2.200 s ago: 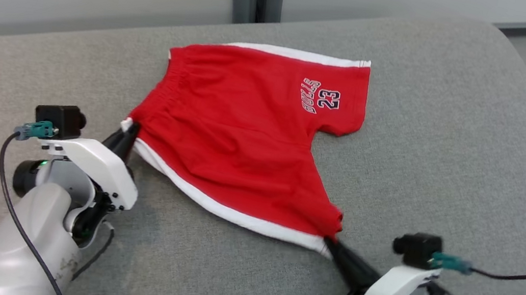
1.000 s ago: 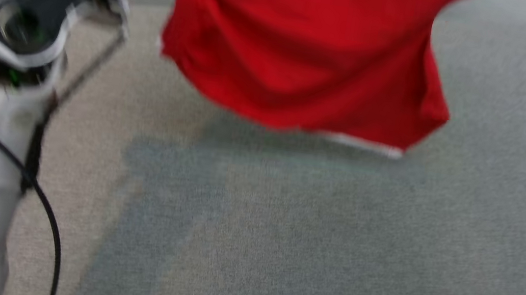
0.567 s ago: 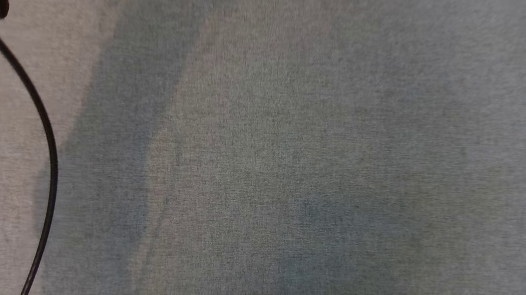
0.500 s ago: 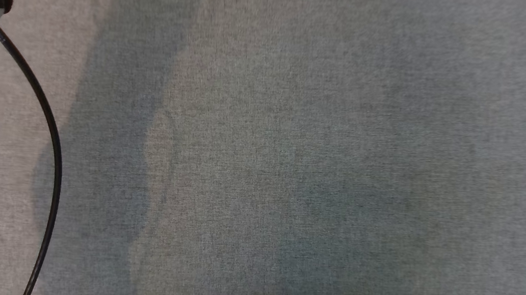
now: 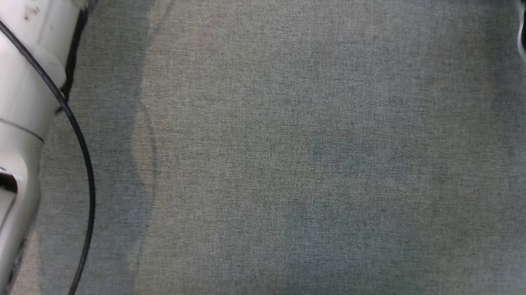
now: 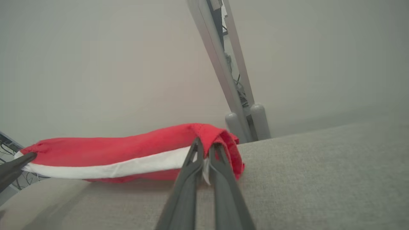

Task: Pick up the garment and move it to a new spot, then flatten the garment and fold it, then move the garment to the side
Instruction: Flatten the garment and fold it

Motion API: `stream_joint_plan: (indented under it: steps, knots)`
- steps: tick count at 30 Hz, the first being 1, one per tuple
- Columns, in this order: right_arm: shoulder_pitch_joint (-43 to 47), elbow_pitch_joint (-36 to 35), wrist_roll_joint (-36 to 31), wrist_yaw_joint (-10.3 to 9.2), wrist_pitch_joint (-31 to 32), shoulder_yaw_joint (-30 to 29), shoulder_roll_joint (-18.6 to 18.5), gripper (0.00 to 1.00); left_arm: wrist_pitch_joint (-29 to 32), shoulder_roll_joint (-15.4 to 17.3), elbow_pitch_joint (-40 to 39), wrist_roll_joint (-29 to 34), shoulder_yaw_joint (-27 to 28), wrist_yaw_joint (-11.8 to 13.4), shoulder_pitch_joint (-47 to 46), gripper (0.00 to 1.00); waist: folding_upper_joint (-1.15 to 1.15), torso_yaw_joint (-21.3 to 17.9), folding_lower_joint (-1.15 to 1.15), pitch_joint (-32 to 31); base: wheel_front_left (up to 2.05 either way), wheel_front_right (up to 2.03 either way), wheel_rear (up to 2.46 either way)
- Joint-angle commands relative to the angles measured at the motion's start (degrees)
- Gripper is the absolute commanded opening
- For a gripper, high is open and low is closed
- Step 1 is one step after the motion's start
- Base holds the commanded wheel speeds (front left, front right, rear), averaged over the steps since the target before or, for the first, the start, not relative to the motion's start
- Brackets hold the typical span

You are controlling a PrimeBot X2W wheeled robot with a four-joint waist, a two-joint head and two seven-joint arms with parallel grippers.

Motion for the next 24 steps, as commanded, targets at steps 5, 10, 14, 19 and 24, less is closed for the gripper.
stream_joint_plan:
  steps: [5, 10, 14, 19, 24]
  knots:
    - [6.5, -0.1, 3.7, -0.02, 1.6, 4.6, -2.8, 0.0, -0.6, -0.1, 5.1, 2.2, -3.5, -2.4, 5.1, 0.0, 0.0, 1.3, 0.0, -3.7, 0.0, 0.0, 0.0]
    - [10.1, 0.1, 5.7, -0.02, 3.3, 8.8, -4.9, 0.0, 1.2, 0.2, 7.4, 3.8, -7.1, -3.9, 9.5, 0.0, 0.0, 1.9, 0.0, -7.0, 0.0, 0.0, 0.0]
    - [12.2, 0.3, 7.5, -0.03, 4.3, 11.5, -6.2, 0.0, 0.8, 1.9, 8.1, 7.1, -11.3, -4.3, 13.1, 0.0, 0.0, 1.9, 0.0, -9.3, 0.0, 0.0, 0.0]
    - [14.7, 0.6, 9.3, -0.04, 7.1, 15.4, -7.9, 0.0, -0.4, 3.3, 7.8, 10.4, -16.2, -4.3, 17.4, 0.0, 0.0, 1.7, 0.0, -12.1, 0.0, 0.0, 0.0]
    - [17.1, 0.5, 10.7, -0.05, 8.7, 18.3, -9.2, 0.0, -1.1, 4.2, 6.1, 11.9, -20.0, -4.3, 20.9, 0.0, 0.0, 1.4, 0.0, -14.5, 0.0, 0.0, 0.0]
